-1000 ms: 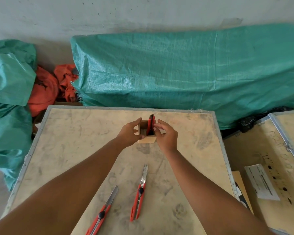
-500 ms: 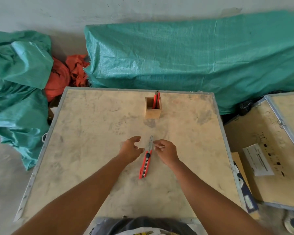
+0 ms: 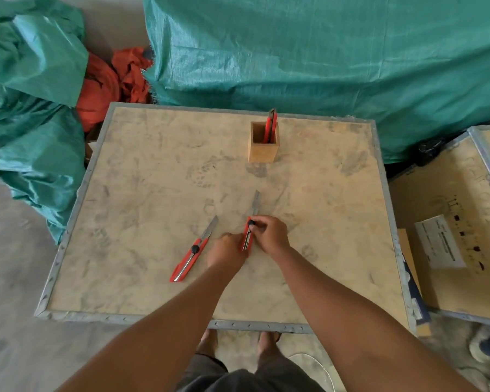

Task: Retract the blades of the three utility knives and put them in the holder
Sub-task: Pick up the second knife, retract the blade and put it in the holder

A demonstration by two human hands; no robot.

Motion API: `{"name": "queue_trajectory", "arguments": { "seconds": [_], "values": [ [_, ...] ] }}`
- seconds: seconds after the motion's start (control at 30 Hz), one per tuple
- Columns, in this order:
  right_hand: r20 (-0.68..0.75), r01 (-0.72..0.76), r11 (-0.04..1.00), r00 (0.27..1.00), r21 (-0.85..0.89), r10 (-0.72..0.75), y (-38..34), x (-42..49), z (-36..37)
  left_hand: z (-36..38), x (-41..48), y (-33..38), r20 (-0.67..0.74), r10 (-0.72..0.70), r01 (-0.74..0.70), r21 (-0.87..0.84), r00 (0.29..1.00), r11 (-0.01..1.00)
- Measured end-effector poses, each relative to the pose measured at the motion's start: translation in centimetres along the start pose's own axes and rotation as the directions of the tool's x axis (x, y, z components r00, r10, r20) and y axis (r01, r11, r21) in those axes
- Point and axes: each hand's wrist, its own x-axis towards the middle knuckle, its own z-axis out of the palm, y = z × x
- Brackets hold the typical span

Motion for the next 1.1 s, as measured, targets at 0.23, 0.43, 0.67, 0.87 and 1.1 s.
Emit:
{"name": "queue_trajectory", "arguments": {
  "seconds": [0.23,0.43,0.67,0.87,1.1],
  "values": [
    [0.057,-0.082,0.985,0.996,0.149,0.074,1.2,0.3,-0.6,0.1,-0.9,0.1,-0.027,-0.044,0.033,-0.316,0.999,0.948],
    [0.127,-0.098,0.944,0.99,0.314,0.061,-0.9,-0.3,-4.1,-0.5,-1.6,1.5,-0.063,-0.015,-0.014,-0.444,0.998,0.896],
    [0.201,0.046,0.932,0.972,0.36,-0.126,-4.4,-1.3,-11.1,-4.3,-3.8,5.8,0.041,0.059,-0.007,-0.765,0.997,0.644],
    [0.178,0.217,0.917,0.941,0.335,-0.288,-7.4,-2.0,-13.8,-5.7,-4.7,7.6,-0.02,0.159,-0.104,-0.836,0.987,0.54],
    [0.1,0.284,0.916,0.941,0.284,-0.323,-10.0,-3.7,-13.3,-8.5,-4.6,7.4,-0.034,0.182,-0.129,-0.829,0.983,0.545]
  ]
}}
